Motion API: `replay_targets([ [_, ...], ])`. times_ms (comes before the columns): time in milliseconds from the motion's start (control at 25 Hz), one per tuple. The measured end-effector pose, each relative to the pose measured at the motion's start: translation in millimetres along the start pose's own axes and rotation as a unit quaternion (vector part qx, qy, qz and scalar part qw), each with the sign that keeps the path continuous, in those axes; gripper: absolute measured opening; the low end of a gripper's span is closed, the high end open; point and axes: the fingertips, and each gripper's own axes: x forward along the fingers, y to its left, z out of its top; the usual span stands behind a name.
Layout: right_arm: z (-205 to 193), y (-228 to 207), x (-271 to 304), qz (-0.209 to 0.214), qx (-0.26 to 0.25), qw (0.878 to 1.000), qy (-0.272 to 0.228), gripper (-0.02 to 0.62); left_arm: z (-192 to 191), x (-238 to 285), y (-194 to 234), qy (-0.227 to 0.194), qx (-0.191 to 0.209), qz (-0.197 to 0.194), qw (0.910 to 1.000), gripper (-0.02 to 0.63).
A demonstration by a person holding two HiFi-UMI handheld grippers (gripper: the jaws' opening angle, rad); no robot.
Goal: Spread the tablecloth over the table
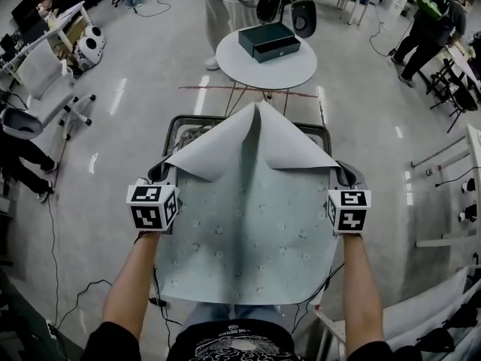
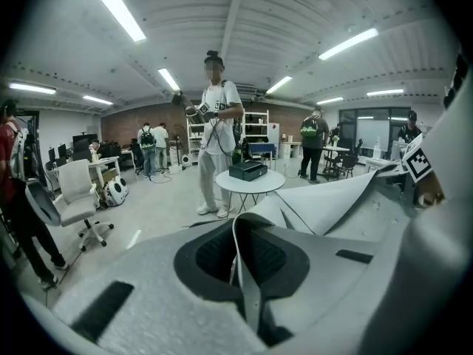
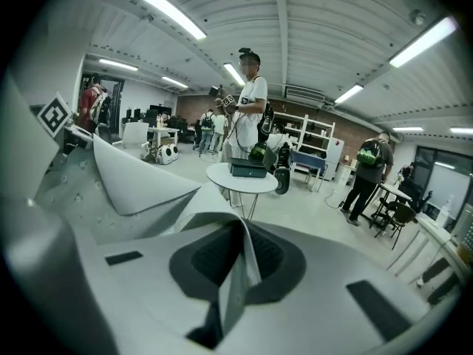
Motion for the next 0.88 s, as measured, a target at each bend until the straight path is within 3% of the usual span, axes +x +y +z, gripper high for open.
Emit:
replay_targets([
  [520,-57.3,-10.5,44.9,0.000,-0.054,0.997,0.055,0.009,-59.4,43.3,46.4,0.056,0.014,0.038,0.9976,0.018],
  [680,-63.8,-5.4,47.1,0.001,-0.070,0.996,0.061,0.009,-86.5,49.4,55.2,0.097,0.031,0.051,0.9935,0.026],
  [880,-75.8,-2.3,52.6,-0.008,-0.133,0.989,0.071,0.009,-116.0,56.8,57.8,0.128,0.065,0.051,0.9884,0.017],
])
